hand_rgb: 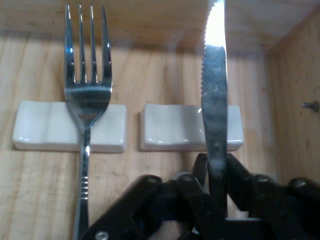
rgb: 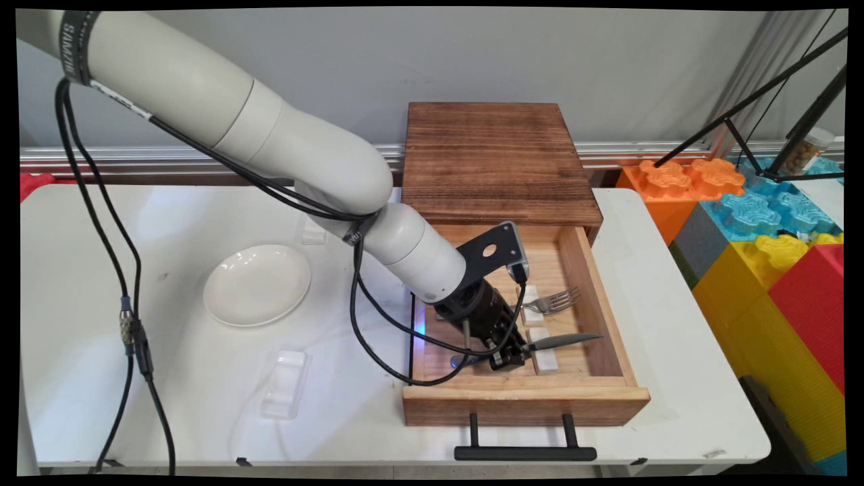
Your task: Place the picked object into the drawer
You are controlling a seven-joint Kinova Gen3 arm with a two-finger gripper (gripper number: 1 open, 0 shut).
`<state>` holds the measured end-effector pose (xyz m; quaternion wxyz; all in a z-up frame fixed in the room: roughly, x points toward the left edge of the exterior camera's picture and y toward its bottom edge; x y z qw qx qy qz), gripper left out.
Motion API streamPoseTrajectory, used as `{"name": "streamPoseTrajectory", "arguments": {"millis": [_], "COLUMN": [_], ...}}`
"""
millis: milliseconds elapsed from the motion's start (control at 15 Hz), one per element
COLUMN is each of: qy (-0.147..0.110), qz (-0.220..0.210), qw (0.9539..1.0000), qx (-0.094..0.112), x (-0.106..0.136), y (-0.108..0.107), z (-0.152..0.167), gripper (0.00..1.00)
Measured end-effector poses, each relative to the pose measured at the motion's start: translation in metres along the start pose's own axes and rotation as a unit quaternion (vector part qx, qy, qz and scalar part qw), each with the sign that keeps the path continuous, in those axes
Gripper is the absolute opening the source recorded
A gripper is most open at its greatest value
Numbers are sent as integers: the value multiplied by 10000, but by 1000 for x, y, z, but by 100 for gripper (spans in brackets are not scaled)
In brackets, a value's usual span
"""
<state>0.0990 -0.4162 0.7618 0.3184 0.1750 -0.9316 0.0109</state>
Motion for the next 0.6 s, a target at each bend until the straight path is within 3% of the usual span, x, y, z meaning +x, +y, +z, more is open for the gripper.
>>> {"name": "streamPoseTrajectory", "arguments": {"millis": [67, 133, 600], "qy": [-5, -9, -22], "qz": [16, 42, 121], "qw": [10000, 10000, 9999], "qx": [-5, -10, -17], "x": [0, 0, -1], "y": [0, 0, -1], "z": [1, 1, -1], "gripper": [0, 100, 100]}}
